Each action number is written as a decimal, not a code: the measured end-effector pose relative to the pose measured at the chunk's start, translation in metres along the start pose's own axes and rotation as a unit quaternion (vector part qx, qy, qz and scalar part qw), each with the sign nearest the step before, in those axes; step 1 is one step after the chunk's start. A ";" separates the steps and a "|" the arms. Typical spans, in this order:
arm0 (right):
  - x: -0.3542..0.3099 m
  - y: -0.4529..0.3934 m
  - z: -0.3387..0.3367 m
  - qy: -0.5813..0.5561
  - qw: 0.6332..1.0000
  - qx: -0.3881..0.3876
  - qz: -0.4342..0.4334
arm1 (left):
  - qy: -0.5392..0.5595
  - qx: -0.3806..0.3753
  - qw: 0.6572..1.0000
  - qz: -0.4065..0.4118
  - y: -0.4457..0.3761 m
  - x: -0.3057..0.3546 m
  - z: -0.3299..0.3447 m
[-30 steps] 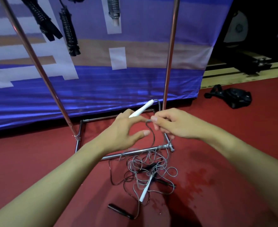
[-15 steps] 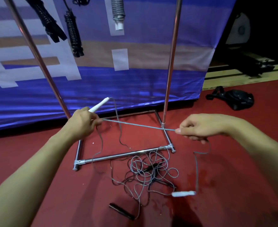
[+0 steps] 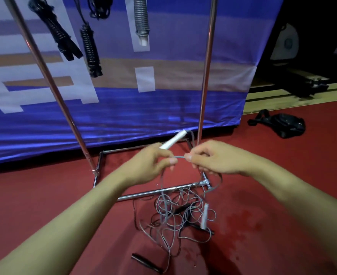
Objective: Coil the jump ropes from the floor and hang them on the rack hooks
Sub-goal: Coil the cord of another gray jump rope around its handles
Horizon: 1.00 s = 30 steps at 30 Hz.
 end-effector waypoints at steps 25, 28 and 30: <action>0.019 -0.012 0.027 0.040 0.998 -0.035 0.016 | -0.030 -0.026 0.998 -0.039 0.004 -0.024 0.026; 0.018 -0.016 0.022 0.052 0.999 -0.007 0.009 | -0.001 -0.023 1.000 -0.020 -0.002 -0.019 0.034; 0.024 -0.017 0.022 0.061 0.998 -0.003 0.017 | 0.005 -0.035 0.999 -0.005 0.000 -0.015 0.031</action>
Point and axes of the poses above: each hand's wrist, its own y-axis away from the middle knuckle, its own z-axis out of the palm, x = y × z, the point moved 9 cm from there along -y, towards the middle knuckle, and after that the axes turned 15 degrees about z, right-handed, at the moved point
